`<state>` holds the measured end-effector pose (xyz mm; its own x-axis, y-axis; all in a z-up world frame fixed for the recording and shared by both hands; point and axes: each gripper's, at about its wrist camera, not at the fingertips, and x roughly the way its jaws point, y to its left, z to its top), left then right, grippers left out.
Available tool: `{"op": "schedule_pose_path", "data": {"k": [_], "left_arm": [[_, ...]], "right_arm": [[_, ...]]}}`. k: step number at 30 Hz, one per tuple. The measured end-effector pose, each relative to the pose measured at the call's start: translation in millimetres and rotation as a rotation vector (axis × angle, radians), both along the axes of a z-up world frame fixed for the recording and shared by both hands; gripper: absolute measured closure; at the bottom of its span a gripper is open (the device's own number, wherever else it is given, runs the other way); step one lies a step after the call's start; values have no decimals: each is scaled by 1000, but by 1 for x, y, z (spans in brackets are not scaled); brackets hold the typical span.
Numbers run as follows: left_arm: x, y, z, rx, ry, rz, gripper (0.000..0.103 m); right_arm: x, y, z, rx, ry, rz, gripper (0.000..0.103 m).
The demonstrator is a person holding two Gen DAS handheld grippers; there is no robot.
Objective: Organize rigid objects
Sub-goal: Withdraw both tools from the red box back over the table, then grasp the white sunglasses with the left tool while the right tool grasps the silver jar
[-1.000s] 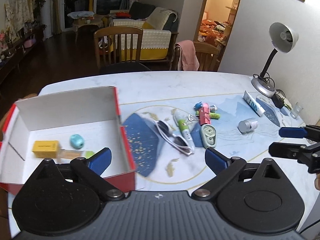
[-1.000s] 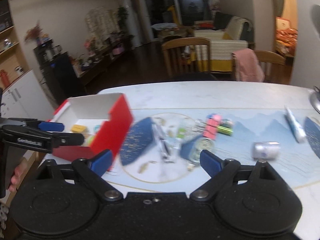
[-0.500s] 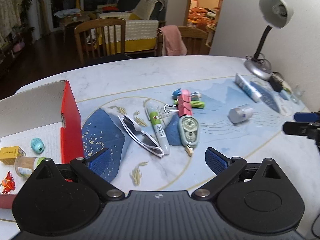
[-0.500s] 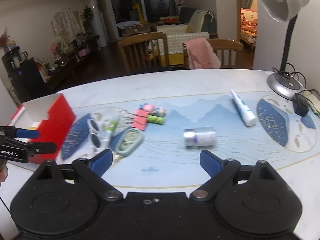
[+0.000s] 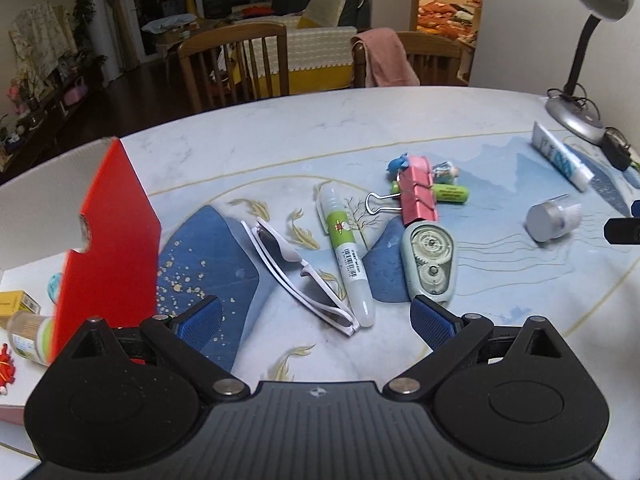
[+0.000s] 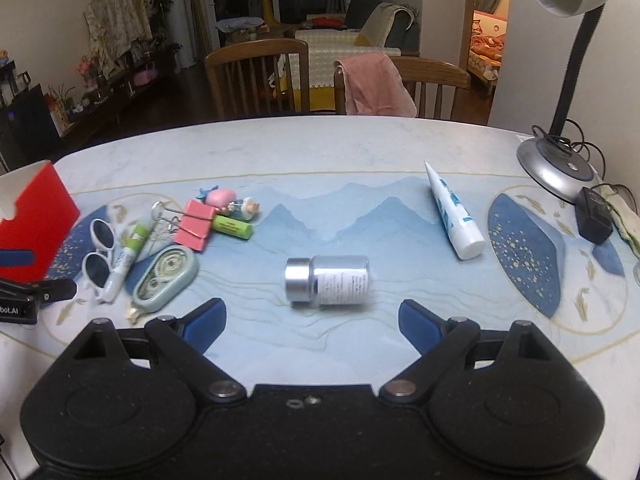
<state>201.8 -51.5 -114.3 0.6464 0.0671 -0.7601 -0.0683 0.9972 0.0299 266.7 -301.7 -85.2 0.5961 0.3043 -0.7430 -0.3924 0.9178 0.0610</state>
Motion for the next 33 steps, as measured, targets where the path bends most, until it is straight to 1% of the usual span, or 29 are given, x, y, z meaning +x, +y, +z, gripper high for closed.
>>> {"op": "schedule_pose_path", "data": {"k": [4, 6, 10, 15, 17, 21, 25, 28, 30, 32, 33], "left_arm": [[9, 1, -13, 28, 5, 46, 2], [13, 6, -17, 30, 7, 84, 2], [20, 10, -23, 37, 5, 126, 3], [27, 17, -29, 18, 9, 185, 4], [31, 17, -33, 22, 19, 193, 11], [34, 18, -38, 18, 29, 200, 14], [37, 14, -43, 1, 42, 187, 29], [38, 12, -43, -5, 35, 190, 31], [38, 13, -43, -26, 29, 187, 39], [38, 11, -41, -25, 24, 181, 53], [38, 11, -41, -27, 23, 176, 55]], "right_arm": [[16, 3, -10, -14, 14, 17, 11], [22, 5, -15, -26, 19, 23, 13], [33, 6, -23, -31, 35, 27, 15], [45, 10, -33, -45, 46, 34, 20], [50, 11, -37, -47, 53, 29, 22], [56, 14, -43, -45, 62, 26, 23], [60, 18, -48, -52, 70, 32, 24], [62, 20, -52, -55, 78, 27, 27], [64, 21, -54, -53, 85, 23, 29], [66, 23, -57, -59, 90, 14, 30], [66, 24, -58, -62, 91, 12, 33]]}}
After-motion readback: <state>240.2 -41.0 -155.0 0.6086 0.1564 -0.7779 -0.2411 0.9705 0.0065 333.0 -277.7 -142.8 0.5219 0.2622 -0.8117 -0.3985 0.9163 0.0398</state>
